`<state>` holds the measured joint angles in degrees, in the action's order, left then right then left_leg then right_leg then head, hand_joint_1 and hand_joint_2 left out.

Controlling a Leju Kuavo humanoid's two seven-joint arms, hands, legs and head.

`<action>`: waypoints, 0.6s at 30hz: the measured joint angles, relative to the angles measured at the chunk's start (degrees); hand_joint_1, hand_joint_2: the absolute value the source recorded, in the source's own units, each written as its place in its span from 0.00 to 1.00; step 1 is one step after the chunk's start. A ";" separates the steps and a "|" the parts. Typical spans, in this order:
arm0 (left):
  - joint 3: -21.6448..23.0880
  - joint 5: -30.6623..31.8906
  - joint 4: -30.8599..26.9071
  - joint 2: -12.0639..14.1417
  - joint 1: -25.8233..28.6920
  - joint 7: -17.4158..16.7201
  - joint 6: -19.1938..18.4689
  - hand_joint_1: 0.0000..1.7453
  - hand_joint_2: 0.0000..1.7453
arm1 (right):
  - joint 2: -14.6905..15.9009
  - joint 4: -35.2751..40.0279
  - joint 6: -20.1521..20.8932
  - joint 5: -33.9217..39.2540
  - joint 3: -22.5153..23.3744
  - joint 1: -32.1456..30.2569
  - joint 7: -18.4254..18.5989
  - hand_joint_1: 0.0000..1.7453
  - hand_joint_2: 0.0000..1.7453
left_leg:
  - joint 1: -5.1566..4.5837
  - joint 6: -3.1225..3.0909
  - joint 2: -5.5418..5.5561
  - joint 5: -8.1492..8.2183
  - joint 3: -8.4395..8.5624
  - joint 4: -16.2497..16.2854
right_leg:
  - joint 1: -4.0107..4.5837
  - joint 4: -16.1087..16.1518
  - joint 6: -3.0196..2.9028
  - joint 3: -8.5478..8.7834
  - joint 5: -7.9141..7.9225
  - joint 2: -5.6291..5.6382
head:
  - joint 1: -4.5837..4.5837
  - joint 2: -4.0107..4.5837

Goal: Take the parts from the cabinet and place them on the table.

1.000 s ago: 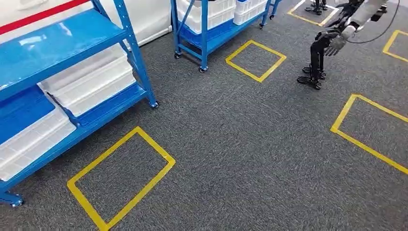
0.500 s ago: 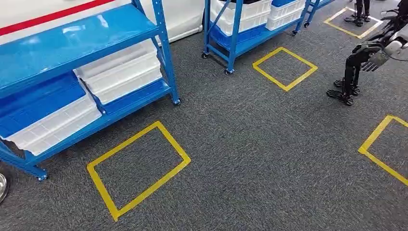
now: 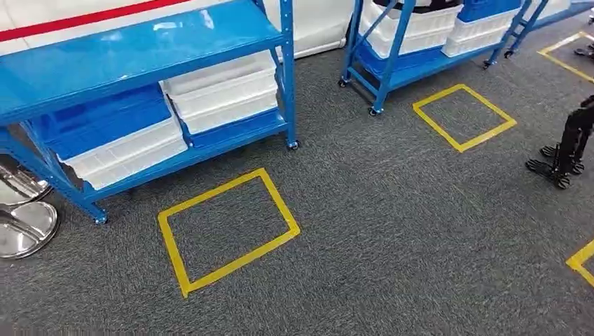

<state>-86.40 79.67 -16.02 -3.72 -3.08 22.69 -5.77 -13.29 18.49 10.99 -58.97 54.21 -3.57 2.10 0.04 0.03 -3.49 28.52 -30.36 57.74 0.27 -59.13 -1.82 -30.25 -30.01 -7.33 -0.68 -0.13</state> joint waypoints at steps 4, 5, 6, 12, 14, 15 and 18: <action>0.13 0.07 0.09 -0.09 0.72 0.04 0.18 0.00 0.00 | 0.02 0.15 0.00 -0.13 0.09 0.31 0.09 0.00 0.00 | 0.72 -1.27 2.08 -1.02 0.72 -1.37 | -0.42 -2.52 1.30 -0.55 -2.32 4.81 | -0.02 0.00; 0.33 0.07 0.09 -0.09 0.43 0.07 0.18 0.00 0.00 | 0.02 0.15 0.00 -0.15 0.13 0.25 0.09 0.00 0.00 | 0.74 -1.65 2.66 -1.27 0.44 -1.33 | -0.57 -6.51 1.39 -2.54 -4.78 6.21 | -0.02 0.00; 0.46 0.07 0.11 -0.09 0.09 0.09 0.20 0.00 0.00 | 0.02 0.15 0.00 -0.20 0.17 0.18 0.11 0.00 0.00 | 0.74 -1.71 3.35 -1.32 0.28 -1.32 | -0.69 -10.87 1.52 -4.62 -6.89 6.77 | -0.02 0.00; 0.63 -0.76 0.39 -0.20 0.53 0.61 -0.63 0.00 0.00 | 0.09 0.55 -0.96 0.09 0.77 0.04 -0.09 0.00 0.00 | 1.00 -0.93 6.22 -0.26 0.84 -0.49 | -1.76 -3.09 2.29 -1.76 1.26 7.41 | -0.02 0.00; 0.63 -0.92 0.39 -0.09 0.52 0.76 -0.63 0.00 0.00 | -0.02 0.57 -1.01 0.13 0.96 0.19 -0.21 0.00 0.00 | 0.59 0.05 6.64 0.64 0.27 0.33 | -1.62 -1.35 1.69 -1.22 0.17 8.39 | 0.04 0.00; 0.66 -0.92 0.39 -0.07 0.52 0.85 -0.61 0.00 0.00 | -0.02 0.61 -0.98 0.13 1.05 0.21 -0.35 0.00 0.00 | 0.61 0.30 6.63 0.75 0.38 0.21 | -1.43 -1.32 1.37 -1.21 -0.04 8.25 | 0.00 0.00; 0.66 -0.90 0.44 -0.17 0.60 0.96 -0.61 0.00 0.00 | -0.13 0.63 -0.98 0.13 1.16 0.20 -0.39 0.00 0.00 | 0.93 1.12 6.33 1.16 0.89 0.44 | -1.58 -0.80 0.17 -0.62 -0.06 7.85 | 0.02 0.00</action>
<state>-85.74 78.77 -15.58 -3.89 -2.48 23.65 -6.38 -13.42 19.12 10.01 -58.84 55.36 -3.37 1.71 0.97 1.15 2.84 29.68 -29.47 58.18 -1.31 -59.93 -1.65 -30.87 -30.07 0.52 -0.66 -0.13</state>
